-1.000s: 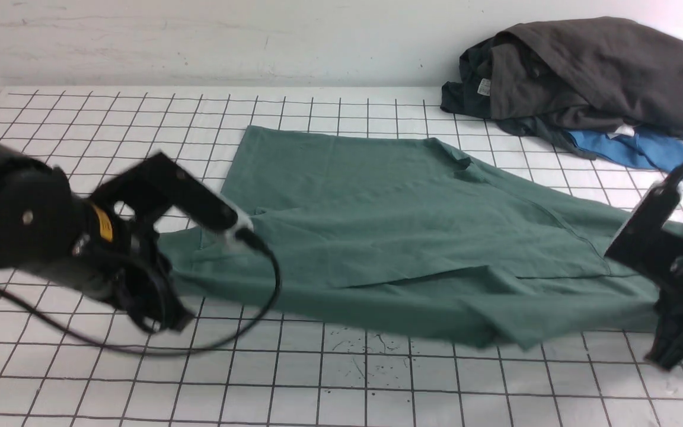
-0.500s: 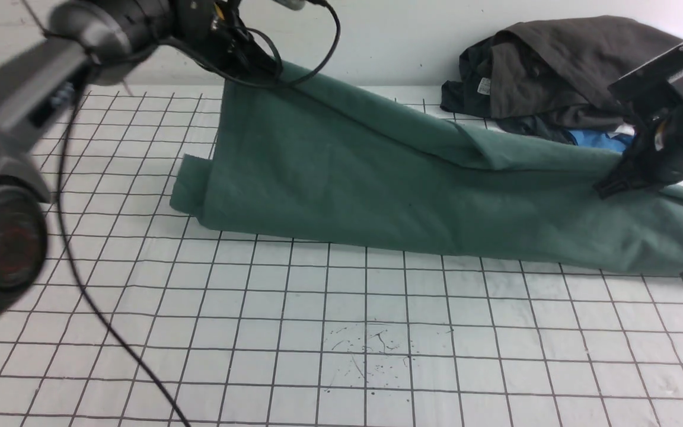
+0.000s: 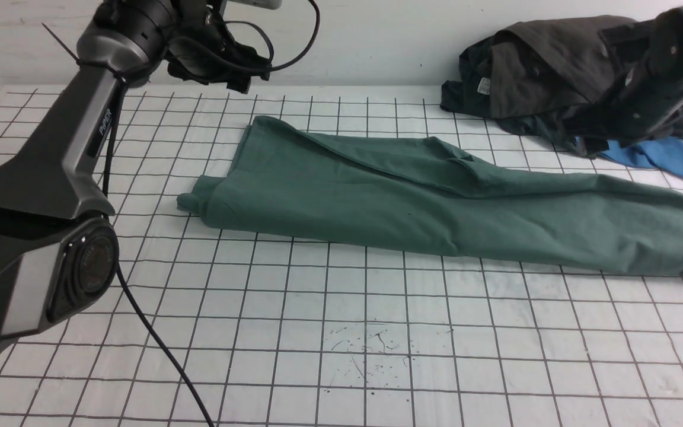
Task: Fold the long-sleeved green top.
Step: Use the right arm to clamp the right edge of the fabric
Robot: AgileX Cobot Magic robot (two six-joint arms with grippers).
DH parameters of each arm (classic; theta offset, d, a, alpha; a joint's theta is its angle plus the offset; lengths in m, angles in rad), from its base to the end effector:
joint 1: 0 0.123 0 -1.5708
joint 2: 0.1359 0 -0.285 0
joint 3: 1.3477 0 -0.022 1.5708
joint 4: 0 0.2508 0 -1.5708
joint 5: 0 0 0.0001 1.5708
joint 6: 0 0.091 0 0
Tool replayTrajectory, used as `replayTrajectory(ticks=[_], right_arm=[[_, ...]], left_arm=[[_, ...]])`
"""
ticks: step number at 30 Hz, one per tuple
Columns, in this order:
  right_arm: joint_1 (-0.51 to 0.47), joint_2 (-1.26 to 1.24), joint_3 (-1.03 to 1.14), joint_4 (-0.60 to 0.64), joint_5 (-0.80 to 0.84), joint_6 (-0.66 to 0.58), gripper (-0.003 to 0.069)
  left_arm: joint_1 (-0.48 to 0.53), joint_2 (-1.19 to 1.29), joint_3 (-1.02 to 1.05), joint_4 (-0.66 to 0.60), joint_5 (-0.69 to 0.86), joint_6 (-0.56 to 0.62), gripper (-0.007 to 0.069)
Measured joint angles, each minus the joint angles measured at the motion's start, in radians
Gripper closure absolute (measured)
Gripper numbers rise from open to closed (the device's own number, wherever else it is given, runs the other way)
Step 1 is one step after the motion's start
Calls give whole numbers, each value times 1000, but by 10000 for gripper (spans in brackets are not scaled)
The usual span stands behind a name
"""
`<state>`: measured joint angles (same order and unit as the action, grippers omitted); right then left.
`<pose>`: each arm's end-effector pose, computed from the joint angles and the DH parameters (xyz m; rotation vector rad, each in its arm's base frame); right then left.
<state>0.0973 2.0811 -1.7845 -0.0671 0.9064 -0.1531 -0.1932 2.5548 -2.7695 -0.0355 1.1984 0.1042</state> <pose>0.4597 0.0400 0.2383 -0.3743 2.6607 -0.1012 0.5354 -0.1078 0.2717 0.3641 2.4413 -0.0849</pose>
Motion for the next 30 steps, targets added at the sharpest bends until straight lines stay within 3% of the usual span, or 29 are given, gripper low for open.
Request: replayTrajectory(ticks=[3, 5, 7, 10, 14, 17, 21, 24, 26, 27, 28, 30], right_arm=[[27, 23, 8, 231, 36, -264, 439], [43, 67, 8, 373, 47, -439, 566], [47, 118, 8, 455, 20, -541, 627], [48, 189, 14, 501, -131, -628, 664], [48, 233, 15, 492, -362, -631, 671], [37, 232, 12, 486, -601, -495, 670], [17, 207, -29, 490, -672, -313, 663], [7, 172, -76, 476, -607, -253, 655], [4, 153, -122, 472, -456, -253, 652], [8, 153, -136, 476, -343, -278, 652], [8, 153, -138, 477, -343, -284, 651], [31, 185, -145, 524, -155, -407, 652]], left_arm=[[-2, -8, 12, -78, 41, 84, 354], [-5, -8, 38, -126, 46, 105, 447], [-10, -8, 68, -152, 53, 126, 536], [-20, -8, 97, -174, 55, 149, 611], [-37, -14, 107, -173, 56, 151, 630], [-59, -54, 108, -173, 56, 152, 631], [-67, -140, 108, -175, 58, 152, 631], [-65, -222, 108, -172, 58, 152, 631], [-59, -283, 107, -172, 58, 149, 631], [-58, -309, 107, -172, 59, 148, 631], [-58, -309, 107, -172, 59, 148, 631], [-58, -355, 107, -181, 60, 145, 631]])
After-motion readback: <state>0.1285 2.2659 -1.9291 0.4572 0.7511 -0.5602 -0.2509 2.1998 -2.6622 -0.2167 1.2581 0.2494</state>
